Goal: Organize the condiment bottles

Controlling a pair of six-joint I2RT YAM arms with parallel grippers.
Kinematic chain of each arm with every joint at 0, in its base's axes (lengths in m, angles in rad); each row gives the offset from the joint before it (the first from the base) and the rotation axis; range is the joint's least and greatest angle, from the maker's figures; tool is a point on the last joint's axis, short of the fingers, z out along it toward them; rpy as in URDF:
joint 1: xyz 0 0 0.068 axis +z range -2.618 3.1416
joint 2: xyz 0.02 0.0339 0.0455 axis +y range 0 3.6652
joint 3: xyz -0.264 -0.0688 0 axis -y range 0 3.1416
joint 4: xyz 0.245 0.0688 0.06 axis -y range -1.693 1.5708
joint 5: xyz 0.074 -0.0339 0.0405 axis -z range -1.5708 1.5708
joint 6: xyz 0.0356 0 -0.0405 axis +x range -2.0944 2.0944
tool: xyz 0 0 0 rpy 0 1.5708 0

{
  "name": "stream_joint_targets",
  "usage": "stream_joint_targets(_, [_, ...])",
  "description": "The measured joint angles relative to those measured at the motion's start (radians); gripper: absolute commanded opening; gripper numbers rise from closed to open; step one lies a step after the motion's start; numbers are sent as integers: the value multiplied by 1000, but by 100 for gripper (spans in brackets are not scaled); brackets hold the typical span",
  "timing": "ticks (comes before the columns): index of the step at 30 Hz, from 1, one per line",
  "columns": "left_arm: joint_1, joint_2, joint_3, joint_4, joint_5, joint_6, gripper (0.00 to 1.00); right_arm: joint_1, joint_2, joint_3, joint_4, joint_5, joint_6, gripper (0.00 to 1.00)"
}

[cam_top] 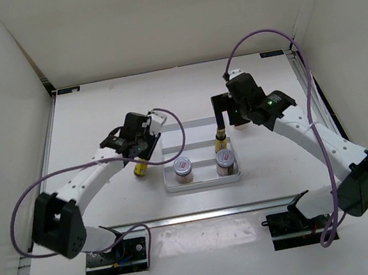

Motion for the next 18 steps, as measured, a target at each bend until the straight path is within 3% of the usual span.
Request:
stream_joint_targets(8, [-29, -219, -55, 139, 10, -76, 11, 0, -6, -2, -3, -8, 2, 100])
stream_joint_targets(18, [-92, -238, -101, 240, -3, -140, 11, 0, -31, -27, -8, -15, 3, 100])
